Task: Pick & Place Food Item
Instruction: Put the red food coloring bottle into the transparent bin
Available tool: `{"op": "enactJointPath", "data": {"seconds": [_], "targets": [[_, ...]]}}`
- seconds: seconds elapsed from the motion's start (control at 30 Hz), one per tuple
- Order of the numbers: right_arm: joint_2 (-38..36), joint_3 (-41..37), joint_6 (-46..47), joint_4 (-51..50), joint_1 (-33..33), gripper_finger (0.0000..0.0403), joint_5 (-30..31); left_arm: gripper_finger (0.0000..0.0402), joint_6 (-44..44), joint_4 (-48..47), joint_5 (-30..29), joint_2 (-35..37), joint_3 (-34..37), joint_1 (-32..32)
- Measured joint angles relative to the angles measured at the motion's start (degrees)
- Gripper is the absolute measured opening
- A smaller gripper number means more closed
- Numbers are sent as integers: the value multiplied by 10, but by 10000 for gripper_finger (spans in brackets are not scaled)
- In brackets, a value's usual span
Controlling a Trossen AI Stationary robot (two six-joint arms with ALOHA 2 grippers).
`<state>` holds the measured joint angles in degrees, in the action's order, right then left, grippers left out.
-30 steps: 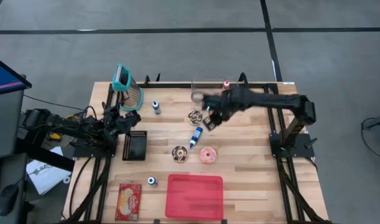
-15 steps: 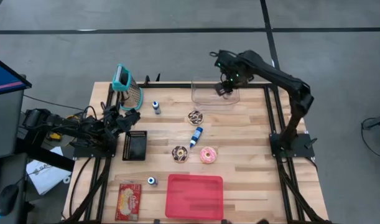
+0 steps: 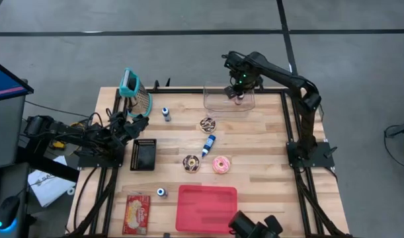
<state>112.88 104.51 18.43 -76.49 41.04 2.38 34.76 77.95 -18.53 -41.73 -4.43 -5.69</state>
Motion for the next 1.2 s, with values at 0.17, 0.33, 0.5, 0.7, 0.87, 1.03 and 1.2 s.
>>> {"op": "enactJointPath", "data": {"seconds": [0.17, 0.33, 0.5, 0.7, 0.87, 1.03, 1.2], "targets": [[9, 0, -16, 8, 9, 109, 5, 76, -1, 0, 0, 0, 0, 0], [8, 0, -17, 16, 28, 108, 6, 76, -3, 0, 0, 0, 0, 0], [8, 0, -18, 16, 37, 108, 7, 76, -12, 0, 0, 0, 0, 0], [8, -27, -18, 25, 33, 109, 5, 76, -15, 0, 0, 0, 0, 0], [7, -53, -15, 52, 27, 109, -5, 76, -15, 0, 0, 0, 0, 0], [7, -54, -15, 66, 24, 110, -11, 76, -14, 0, 1, 0, 0, 0], [7, -54, -18, 65, 26, 130, -11, 76, -14, 0, 1, 0, 0, 0]]}}
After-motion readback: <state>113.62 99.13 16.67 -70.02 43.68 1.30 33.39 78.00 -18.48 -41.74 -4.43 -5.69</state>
